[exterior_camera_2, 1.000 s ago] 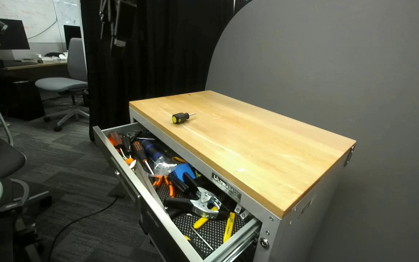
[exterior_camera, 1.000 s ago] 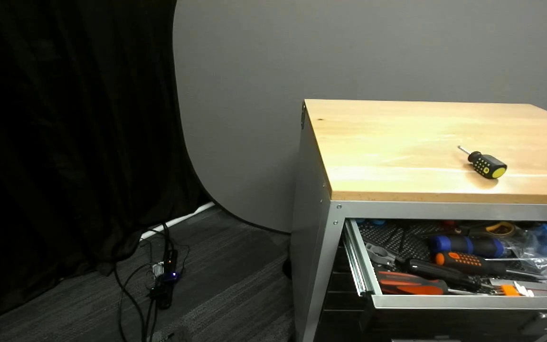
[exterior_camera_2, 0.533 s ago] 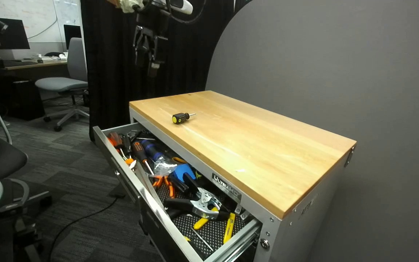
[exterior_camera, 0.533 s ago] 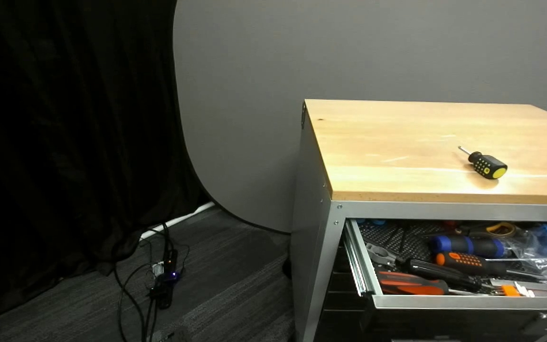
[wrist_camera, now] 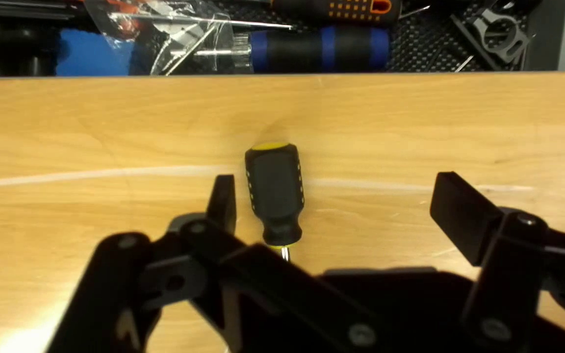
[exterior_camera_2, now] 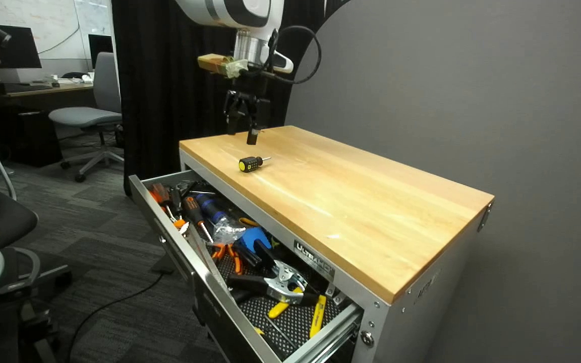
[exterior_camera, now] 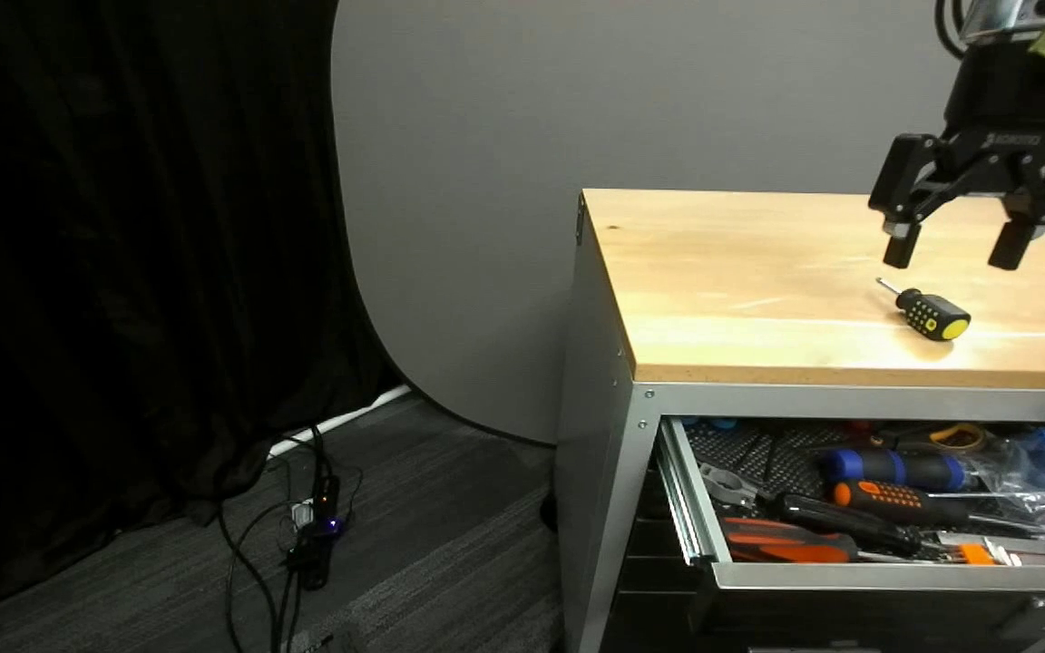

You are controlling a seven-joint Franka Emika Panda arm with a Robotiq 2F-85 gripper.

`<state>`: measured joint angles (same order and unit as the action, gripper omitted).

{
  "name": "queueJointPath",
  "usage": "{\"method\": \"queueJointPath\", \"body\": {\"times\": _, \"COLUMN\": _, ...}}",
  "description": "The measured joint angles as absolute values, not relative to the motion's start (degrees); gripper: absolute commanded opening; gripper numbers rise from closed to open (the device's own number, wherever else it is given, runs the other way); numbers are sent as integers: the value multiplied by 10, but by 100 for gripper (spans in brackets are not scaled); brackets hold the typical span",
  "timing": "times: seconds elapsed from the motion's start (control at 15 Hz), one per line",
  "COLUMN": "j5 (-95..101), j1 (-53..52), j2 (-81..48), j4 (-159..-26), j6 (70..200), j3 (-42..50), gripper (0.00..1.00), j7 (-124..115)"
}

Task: Put the screwdriver in the drawer and close it

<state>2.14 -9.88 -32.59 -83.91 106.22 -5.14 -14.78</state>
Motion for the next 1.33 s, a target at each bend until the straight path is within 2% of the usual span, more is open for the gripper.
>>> {"method": "queueJointPath", "body": {"times": 0.27, "j5": 46, "j1": -112, "j2": -420, "j4": -736, "j6": 1048, "j3": -30, "gripper": 100, "j7": -150}}
{"method": "queueJointPath", "body": {"times": 0.33, "j5": 55, "j1": -117, "j2": -438, "j4": -710, "j6": 1039, "j3": -22, "gripper": 75, "j7": -152}}
{"method": "queueJointPath", "body": {"times": 0.47, "j5": 66, "j1": -124, "j2": -469, "j4": -662, "j6": 1012, "j3": -10, "gripper": 66, "j7": -154}}
{"method": "queueJointPath", "body": {"times": 0.67, "j5": 64, "j1": -125, "j2": -496, "j4": -609, "j6": 948, "j3": -10, "gripper": 40, "j7": -150}}
{"method": "queueJointPath", "body": {"times": 0.93, "j5": 44, "j1": -125, "j2": -517, "j4": -570, "j6": 870, "j3": -18, "gripper": 12, "j7": -137}}
{"method": "queueJointPath", "body": {"times": 1.0, "j5": 39, "j1": -123, "j2": -520, "j4": -563, "j6": 862, "j3": -18, "gripper": 15, "j7": -135}}
{"method": "queueJointPath", "body": {"times": 1.33, "j5": 10, "j1": -111, "j2": -525, "j4": -555, "j6": 856, "j3": -18, "gripper": 14, "j7": -143}}
